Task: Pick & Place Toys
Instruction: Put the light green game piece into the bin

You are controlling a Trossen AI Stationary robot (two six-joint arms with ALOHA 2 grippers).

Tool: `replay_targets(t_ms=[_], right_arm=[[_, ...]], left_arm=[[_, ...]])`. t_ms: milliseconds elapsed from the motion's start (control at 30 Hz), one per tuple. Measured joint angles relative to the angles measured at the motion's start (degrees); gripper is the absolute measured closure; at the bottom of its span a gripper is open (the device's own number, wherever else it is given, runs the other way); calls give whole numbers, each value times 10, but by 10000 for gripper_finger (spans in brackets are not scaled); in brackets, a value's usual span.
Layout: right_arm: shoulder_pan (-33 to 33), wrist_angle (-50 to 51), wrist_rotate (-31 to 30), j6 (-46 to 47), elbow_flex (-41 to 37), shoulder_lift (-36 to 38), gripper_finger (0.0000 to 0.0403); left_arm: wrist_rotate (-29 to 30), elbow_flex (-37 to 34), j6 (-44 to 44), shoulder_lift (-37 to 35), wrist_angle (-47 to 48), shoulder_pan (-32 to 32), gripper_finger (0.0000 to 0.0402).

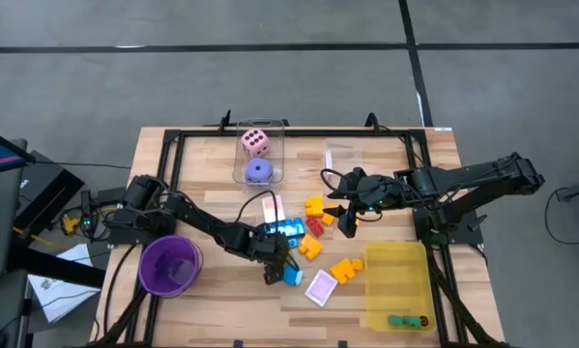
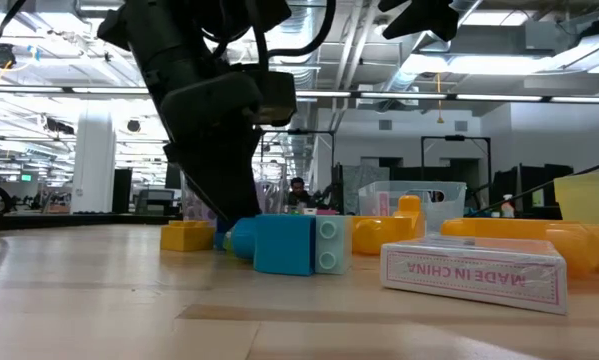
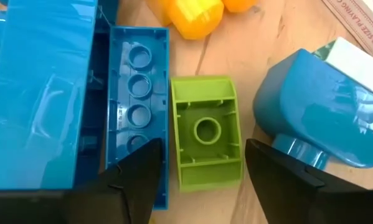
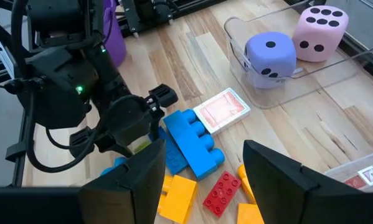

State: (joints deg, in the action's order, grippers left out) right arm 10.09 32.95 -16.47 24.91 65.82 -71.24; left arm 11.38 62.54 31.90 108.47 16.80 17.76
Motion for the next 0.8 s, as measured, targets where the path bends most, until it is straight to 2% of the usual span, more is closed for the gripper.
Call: replay_targets(t_ms=[167, 400, 700, 800], right_arm=[[0, 0, 0, 0, 0, 0, 196], [0, 0, 0, 1, 0, 0, 196], [0, -5, -1, -13, 0, 0, 196], [0, -8, -1, -43, 0, 0, 196]], left_arm=[[3, 0, 0, 0, -1, 0, 198], [7, 0, 1, -3, -5, 0, 263], [-1, 0, 3, -33, 2, -5, 254], [-29, 0, 1, -57, -2, -14, 259]])
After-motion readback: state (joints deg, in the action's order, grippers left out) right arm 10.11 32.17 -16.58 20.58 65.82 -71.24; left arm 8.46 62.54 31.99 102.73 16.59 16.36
